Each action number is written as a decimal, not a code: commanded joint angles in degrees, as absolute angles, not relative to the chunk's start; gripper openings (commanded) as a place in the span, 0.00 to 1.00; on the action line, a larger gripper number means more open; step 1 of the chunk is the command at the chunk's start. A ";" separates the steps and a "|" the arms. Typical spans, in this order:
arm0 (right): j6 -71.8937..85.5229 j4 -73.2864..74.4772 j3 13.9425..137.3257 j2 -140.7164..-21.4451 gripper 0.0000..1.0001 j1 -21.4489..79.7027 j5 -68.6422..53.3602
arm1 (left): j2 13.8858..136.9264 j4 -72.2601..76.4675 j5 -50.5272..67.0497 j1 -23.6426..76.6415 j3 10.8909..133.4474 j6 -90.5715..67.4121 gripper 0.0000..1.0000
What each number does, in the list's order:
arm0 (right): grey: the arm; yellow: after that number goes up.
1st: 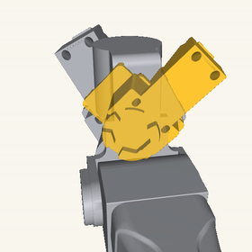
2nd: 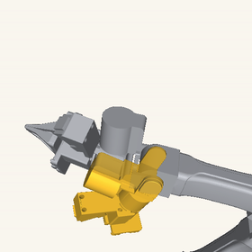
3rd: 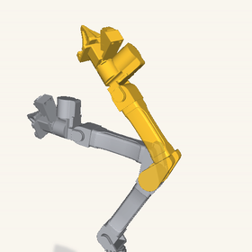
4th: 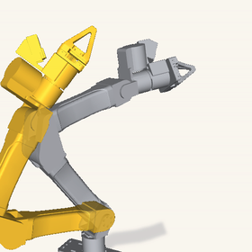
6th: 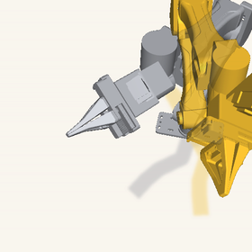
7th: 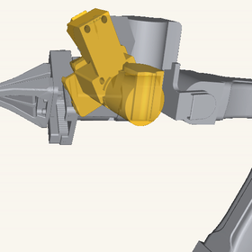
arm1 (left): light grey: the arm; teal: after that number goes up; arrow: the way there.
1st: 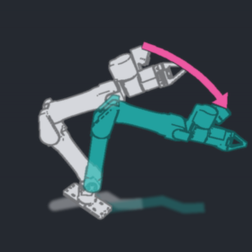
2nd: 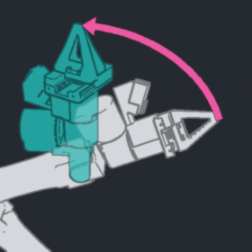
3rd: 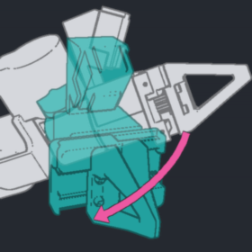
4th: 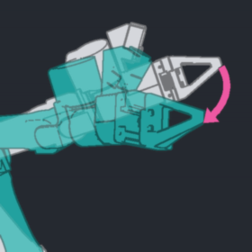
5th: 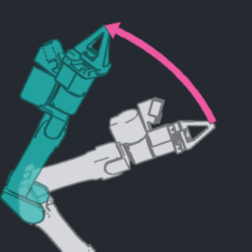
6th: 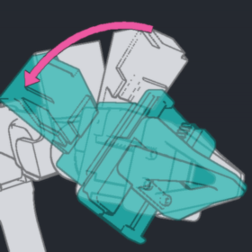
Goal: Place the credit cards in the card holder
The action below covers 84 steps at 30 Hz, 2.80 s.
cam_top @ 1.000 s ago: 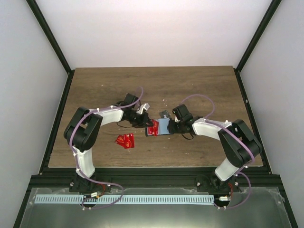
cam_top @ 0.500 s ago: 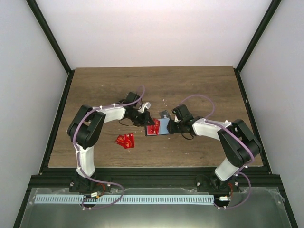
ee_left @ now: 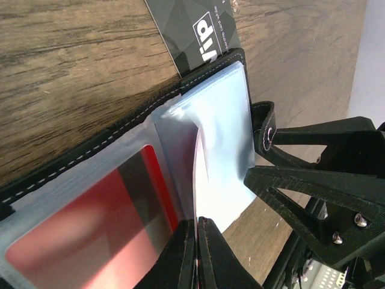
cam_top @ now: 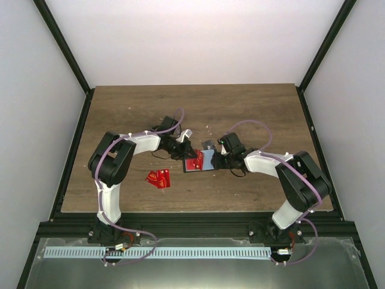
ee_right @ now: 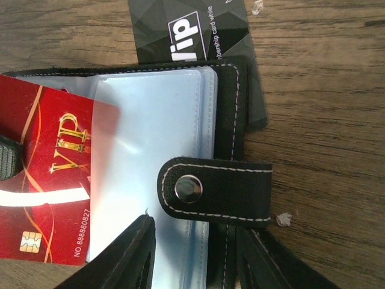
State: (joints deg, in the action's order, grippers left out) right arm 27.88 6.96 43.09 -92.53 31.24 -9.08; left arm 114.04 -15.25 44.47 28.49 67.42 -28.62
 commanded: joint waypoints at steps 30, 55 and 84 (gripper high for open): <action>27.95 8.61 40.43 -93.79 0.30 31.29 -11.57 | 116.18 -4.70 41.69 30.90 65.10 -37.15 0.04; 28.77 11.95 41.34 -87.86 0.28 31.29 -10.83 | 116.09 -10.60 33.06 34.98 67.09 -33.76 0.08; 30.37 9.80 41.53 -80.11 0.42 31.29 -24.34 | 106.37 -29.46 22.01 35.24 71.72 -22.50 0.51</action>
State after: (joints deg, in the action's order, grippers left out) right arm 29.41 13.28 40.97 -80.25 31.24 -18.52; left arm 108.44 -28.29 25.12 35.03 71.85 -24.29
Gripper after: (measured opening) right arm 0.418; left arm 0.596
